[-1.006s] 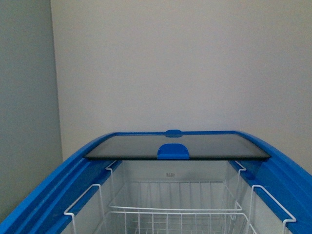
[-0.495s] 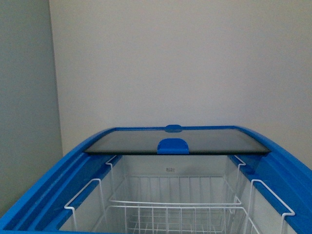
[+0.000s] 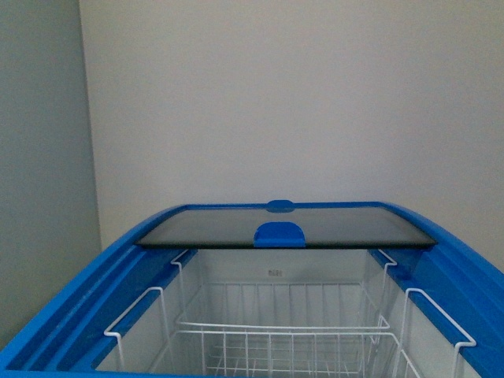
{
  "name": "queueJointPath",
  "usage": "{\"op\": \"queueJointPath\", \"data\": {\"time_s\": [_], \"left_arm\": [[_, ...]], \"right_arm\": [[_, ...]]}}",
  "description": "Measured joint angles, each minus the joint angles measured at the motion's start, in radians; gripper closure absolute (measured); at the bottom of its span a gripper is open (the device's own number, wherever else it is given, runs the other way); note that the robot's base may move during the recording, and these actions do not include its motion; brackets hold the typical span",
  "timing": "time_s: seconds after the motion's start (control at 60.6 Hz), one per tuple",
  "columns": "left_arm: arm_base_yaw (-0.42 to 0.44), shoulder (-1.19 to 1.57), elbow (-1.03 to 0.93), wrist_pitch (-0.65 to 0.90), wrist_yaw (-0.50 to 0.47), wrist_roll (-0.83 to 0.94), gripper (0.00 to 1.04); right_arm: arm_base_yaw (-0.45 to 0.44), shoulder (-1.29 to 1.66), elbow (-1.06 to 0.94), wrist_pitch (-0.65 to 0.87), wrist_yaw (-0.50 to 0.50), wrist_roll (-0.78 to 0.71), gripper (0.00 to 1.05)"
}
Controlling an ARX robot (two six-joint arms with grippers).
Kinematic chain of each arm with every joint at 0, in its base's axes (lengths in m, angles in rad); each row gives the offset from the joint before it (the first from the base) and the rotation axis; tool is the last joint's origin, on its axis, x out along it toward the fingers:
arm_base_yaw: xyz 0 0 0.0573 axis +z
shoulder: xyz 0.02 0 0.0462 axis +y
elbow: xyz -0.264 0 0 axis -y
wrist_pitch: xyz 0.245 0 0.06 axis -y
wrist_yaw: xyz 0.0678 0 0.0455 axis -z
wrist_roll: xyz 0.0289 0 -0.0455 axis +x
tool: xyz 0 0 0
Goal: Put drink in fridge
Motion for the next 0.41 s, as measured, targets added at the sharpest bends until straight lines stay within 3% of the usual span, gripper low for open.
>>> {"op": "queueJointPath", "data": {"time_s": [0.412], "left_arm": [[0.000,0.000,0.000,0.000,0.000,0.000,0.08]], "right_arm": [[0.000,0.000,0.000,0.000,0.000,0.000,0.08]]}}
